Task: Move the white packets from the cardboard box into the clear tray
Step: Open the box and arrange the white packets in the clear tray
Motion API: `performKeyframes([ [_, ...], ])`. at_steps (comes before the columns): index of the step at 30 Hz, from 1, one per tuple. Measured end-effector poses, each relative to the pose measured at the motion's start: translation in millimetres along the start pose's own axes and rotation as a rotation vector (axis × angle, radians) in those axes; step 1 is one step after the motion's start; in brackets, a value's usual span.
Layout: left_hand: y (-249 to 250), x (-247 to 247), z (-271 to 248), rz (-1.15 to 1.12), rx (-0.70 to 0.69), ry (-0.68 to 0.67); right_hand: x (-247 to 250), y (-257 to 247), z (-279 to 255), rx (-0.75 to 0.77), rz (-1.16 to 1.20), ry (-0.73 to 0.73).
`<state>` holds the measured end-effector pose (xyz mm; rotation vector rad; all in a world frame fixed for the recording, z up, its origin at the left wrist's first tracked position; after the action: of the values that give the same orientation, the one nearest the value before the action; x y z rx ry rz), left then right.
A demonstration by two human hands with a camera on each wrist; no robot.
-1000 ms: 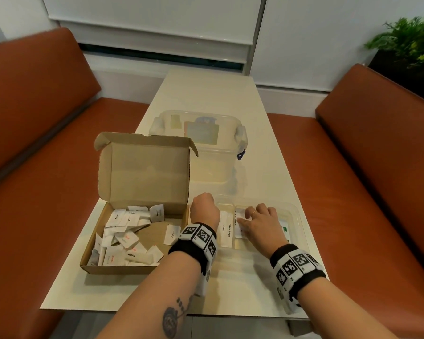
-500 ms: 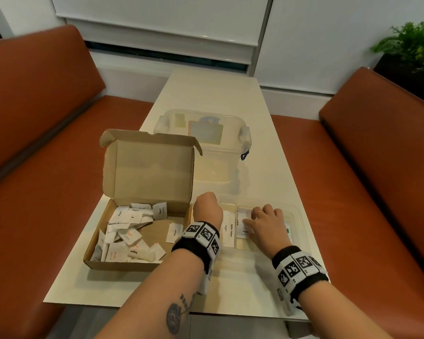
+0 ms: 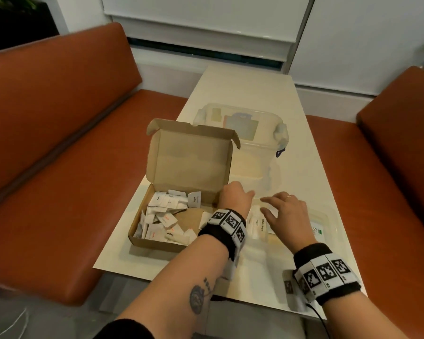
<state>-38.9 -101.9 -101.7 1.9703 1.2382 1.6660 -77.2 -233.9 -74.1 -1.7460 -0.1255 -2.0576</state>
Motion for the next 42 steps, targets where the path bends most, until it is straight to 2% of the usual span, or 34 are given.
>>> performKeyframes([
  [4, -13, 41, 5, -0.117, 0.005, 0.083, 0, -36, 11, 0.025, 0.205, 0.044],
  [7, -39, 78, 10, -0.174, 0.057, 0.162, -14, -75, 24, 0.083, 0.277, -0.006],
  [13, -127, 149, 26, 0.017, 0.259, 0.392, -56, -148, 51, 0.205, 0.275, -0.177],
  [19, -178, 162, 39, 0.14, 0.373, 0.316, -102, -186, 85, 0.239, 0.13, -0.435],
  [25, -179, 168, 46, 0.12, 0.354, 0.292, -130, -217, 102, 0.34, -0.055, -0.654],
  [28, -180, 169, 48, 0.114, 0.35, 0.277, -136, -225, 109, 0.309, -0.075, -0.681],
  [32, -181, 169, 49, 0.113, 0.337, 0.272, -135, -228, 115, 0.278, -0.102, -0.631],
  [36, -182, 170, 48, 0.114, 0.339, 0.261, -141, -236, 115, 0.331, -0.164, -0.743],
  [42, -177, 171, 45, 0.121, 0.334, 0.271, -139, -238, 115, 0.391, -0.2, -0.747],
])
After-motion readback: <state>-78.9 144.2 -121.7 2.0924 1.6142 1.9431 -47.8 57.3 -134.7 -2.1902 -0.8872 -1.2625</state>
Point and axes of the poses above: each hand's wrist, its own z-axis towards the middle knuckle, its own x-axis out of the back of the hand, y = z × x, the point moved 7 cm from there along z, towards the middle knuckle, and after that the axes turned 10 degrees about x, right-handed, at the moved point
